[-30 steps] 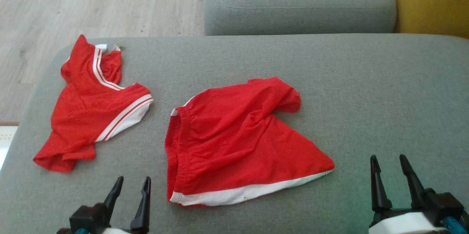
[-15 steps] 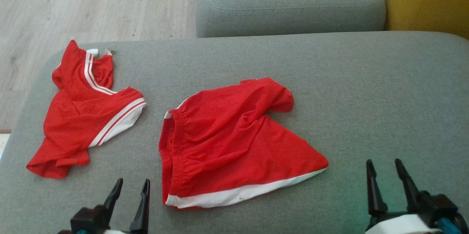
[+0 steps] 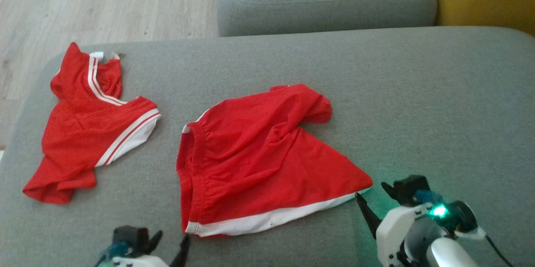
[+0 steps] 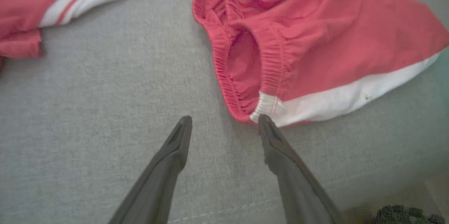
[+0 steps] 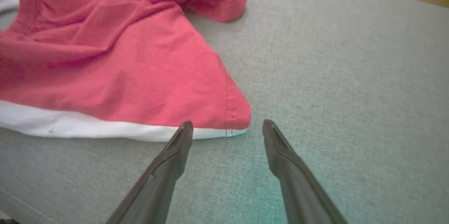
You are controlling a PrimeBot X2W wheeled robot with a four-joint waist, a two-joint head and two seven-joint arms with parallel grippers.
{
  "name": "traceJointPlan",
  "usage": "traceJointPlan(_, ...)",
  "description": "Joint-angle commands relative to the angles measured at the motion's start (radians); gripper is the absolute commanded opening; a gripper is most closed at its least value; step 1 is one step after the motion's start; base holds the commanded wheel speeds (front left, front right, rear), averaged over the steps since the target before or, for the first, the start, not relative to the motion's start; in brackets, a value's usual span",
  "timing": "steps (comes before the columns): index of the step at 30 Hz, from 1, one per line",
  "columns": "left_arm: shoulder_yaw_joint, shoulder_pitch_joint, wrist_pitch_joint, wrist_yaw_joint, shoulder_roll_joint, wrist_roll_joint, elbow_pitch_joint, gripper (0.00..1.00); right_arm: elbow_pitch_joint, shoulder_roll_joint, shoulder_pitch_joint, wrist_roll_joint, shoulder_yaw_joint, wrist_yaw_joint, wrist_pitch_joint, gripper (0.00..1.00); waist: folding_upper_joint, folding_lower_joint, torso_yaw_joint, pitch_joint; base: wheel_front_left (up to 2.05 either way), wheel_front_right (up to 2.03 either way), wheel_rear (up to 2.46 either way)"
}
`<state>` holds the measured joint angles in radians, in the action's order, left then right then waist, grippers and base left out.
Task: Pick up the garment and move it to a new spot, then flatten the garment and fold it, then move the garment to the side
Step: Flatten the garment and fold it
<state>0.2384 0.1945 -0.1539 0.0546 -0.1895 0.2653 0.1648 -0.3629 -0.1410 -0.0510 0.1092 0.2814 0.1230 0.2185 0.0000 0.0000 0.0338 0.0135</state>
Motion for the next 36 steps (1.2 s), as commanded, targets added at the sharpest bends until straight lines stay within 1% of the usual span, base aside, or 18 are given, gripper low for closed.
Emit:
traceJointPlan(1,-0.025,-0.063,-0.01,0.005,-0.011,-0.001,-0.036,1.0,0.019,-0.016,-0.047,0.009,0.031,0.008,0.015,1.0,0.0,0.0,0.006,-0.006,0.0,0.0,0.0)
traceJointPlan(4,-0.008,-0.075,-0.04,0.015,-0.008,0.009,-0.048,1.0,-0.004,-0.037,-0.076,0.028,0.061,0.008,0.06,1.0,0.0,0.0,0.016,-0.02,0.0,0.0,0.0)
traceJointPlan(7,0.002,-0.089,-0.042,0.02,-0.008,0.01,-0.052,1.0,-0.022,-0.056,-0.096,0.038,0.078,0.008,0.078,1.0,0.0,0.0,0.025,-0.034,0.0,0.0,0.0)
traceJointPlan(14,0.019,-0.122,-0.022,0.033,-0.015,0.014,-0.039,1.0,-0.048,-0.08,-0.136,0.047,0.072,0.008,0.074,1.0,0.0,0.0,0.032,-0.069,0.0,0.0,0.0)
traceJointPlan(23,0.057,-0.147,-0.009,0.056,-0.036,0.037,-0.024,1.0,-0.083,-0.096,-0.166,0.077,0.123,0.008,0.075,1.0,0.0,0.0,0.036,-0.093,0.0,0.0,0.0)
traceJointPlan(29,0.076,-0.158,-0.009,0.062,-0.047,0.049,-0.016,1.0,-0.096,-0.102,-0.186,0.102,0.172,0.008,0.069,1.0,0.0,0.0,0.04,-0.101,0.0,0.0,0.0)
traceJointPlan(36,0.093,-0.166,-0.005,0.066,-0.055,0.062,-0.016,1.0,-0.1,-0.111,-0.195,0.129,0.204,0.008,0.064,1.0,0.0,0.0,0.043,-0.105,0.0,0.0,0.0)
